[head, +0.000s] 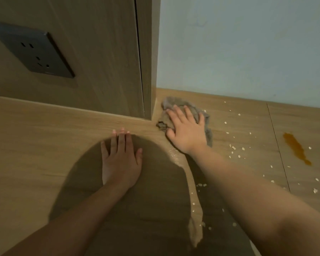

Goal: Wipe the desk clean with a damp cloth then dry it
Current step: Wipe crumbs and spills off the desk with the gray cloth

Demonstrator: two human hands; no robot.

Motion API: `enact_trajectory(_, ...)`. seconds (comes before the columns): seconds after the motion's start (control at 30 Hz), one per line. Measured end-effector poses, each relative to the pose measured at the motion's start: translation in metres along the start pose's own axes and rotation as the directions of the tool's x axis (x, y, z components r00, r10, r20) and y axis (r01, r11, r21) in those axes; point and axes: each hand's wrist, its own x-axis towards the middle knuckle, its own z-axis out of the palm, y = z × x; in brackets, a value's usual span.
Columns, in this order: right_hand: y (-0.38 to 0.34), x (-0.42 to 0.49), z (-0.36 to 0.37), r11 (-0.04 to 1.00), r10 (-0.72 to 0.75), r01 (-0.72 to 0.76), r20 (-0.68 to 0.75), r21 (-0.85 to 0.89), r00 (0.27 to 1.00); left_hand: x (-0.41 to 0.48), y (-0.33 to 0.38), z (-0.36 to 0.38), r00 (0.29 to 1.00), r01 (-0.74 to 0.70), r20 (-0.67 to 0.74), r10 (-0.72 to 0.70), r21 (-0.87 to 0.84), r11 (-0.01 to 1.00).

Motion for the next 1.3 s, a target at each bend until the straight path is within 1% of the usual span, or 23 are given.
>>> enact_trajectory(0.03,0.014,0.005,-0.001,0.992,0.121,-0.121,-0.014,0.027,0.993,0.0,0.0,0.0,1.0,-0.006,0.0,0.006,-0.001,1.0)
enact_trajectory(0.1,0.032,0.001,-0.004,0.943,0.329,-0.326,-0.031,0.068,0.944,0.0,-0.001,-0.001,1.0,-0.019,0.005,0.019,-0.007,1.0)
enact_trajectory(0.13,0.032,-0.005,-0.004,0.919,0.393,-0.39,-0.047,0.063,0.918,0.0,0.0,0.0,0.999,-0.031,0.008,0.031,-0.004,1.0)
enact_trajectory(0.17,0.025,-0.012,-0.003,0.911,0.412,-0.409,-0.07,0.05,0.909,0.0,0.0,0.0,0.999,-0.054,0.006,0.054,0.001,0.999)
enact_trajectory(0.2,0.014,-0.017,-0.002,0.93,0.366,-0.364,-0.095,0.04,0.926,0.001,0.001,0.001,0.996,-0.088,0.003,0.088,0.008,0.996)
enact_trajectory(0.23,0.001,-0.019,0.0,0.964,0.265,-0.264,-0.113,0.029,0.957,0.001,0.002,0.001,0.992,-0.122,0.005,0.122,0.015,0.992)
enact_trajectory(0.3,-0.018,-0.009,0.001,1.0,0.03,-0.029,-0.089,0.012,0.996,0.003,0.003,0.001,0.987,-0.162,0.016,0.161,0.026,0.986)
enact_trajectory(0.33,-0.019,0.002,-0.003,0.999,-0.046,0.047,-0.06,0.003,0.997,0.004,0.003,0.003,0.985,-0.173,0.017,0.172,0.032,0.984)
enact_trajectory(0.43,0.004,0.038,-0.013,0.988,-0.149,0.15,0.027,-0.031,0.988,0.006,0.001,0.005,0.982,-0.191,0.005,0.191,0.047,0.98)
enact_trajectory(0.53,0.038,0.051,-0.016,0.998,-0.061,0.06,0.039,0.006,0.997,0.004,0.002,0.005,0.98,-0.201,0.007,0.2,0.025,0.979)
enact_trajectory(0.67,0.066,0.022,-0.014,0.982,0.176,-0.169,-0.071,0.089,0.982,0.003,0.012,0.0,0.992,-0.121,0.024,0.121,0.009,0.993)
enact_trajectory(0.73,0.065,-0.005,-0.01,0.973,0.221,-0.21,-0.115,0.1,0.968,0.001,0.025,-0.002,0.997,-0.073,0.03,0.073,-0.02,0.997)
enact_trajectory(0.8,0.056,-0.037,-0.006,0.99,0.119,-0.106,-0.158,0.089,0.98,0.002,0.045,-0.003,0.994,-0.102,0.039,0.104,-0.037,0.994)
enact_trajectory(0.87,0.05,-0.068,-0.005,0.992,-0.056,0.079,-0.208,0.101,0.977,0.005,0.067,-0.002,0.985,-0.167,0.037,0.168,-0.043,0.985)
enact_trajectory(0.9,0.051,-0.078,-0.008,0.981,-0.1,0.132,-0.213,0.144,0.972,0.006,0.074,-0.002,0.984,-0.177,0.028,0.178,-0.045,0.983)
enact_trajectory(0.93,0.057,-0.082,-0.014,0.967,-0.091,0.139,-0.222,0.215,0.971,0.008,0.078,-0.001,0.985,-0.172,0.019,0.173,-0.046,0.984)
enact_trajectory(0.97,0.066,-0.081,-0.022,0.95,-0.033,0.107,-0.246,0.294,0.969,0.009,0.079,0.001,0.986,-0.166,0.015,0.167,-0.042,0.985)
enact_trajectory(1.0,0.078,-0.075,-0.031,0.931,0.069,0.048,-0.305,0.362,0.95,0.009,0.078,0.002,0.986,-0.167,0.013,0.168,-0.033,0.985)
enact_trajectory(1.07,0.112,-0.054,-0.05,0.899,0.283,-0.09,-0.412,0.429,0.866,0.007,0.076,0.002,0.986,-0.169,0.002,0.169,-0.029,0.985)
enact_trajectory(1.1,0.131,-0.042,-0.056,0.89,0.349,-0.167,-0.398,0.424,0.848,0.006,0.076,0.002,0.986,-0.168,-0.003,0.168,-0.032,0.985)
enact_trajectory(1.17,0.162,-0.02,-0.055,0.907,0.363,-0.282,-0.243,0.314,0.899,0.007,0.078,0.001,0.985,-0.172,-0.014,0.171,-0.051,0.984)
enact_trajectory(1.23,0.179,-0.005,-0.039,0.944,0.298,-0.282,-0.076,0.17,0.952,0.006,0.078,0.002,0.986,-0.168,-0.028,0.166,-0.083,0.982)
enact_trajectory(1.3,0.184,0.006,-0.025,0.958,0.273,-0.267,-0.049,0.11,0.961,0.007,0.078,0.002,0.987,-0.153,-0.068,0.147,-0.091,0.984)
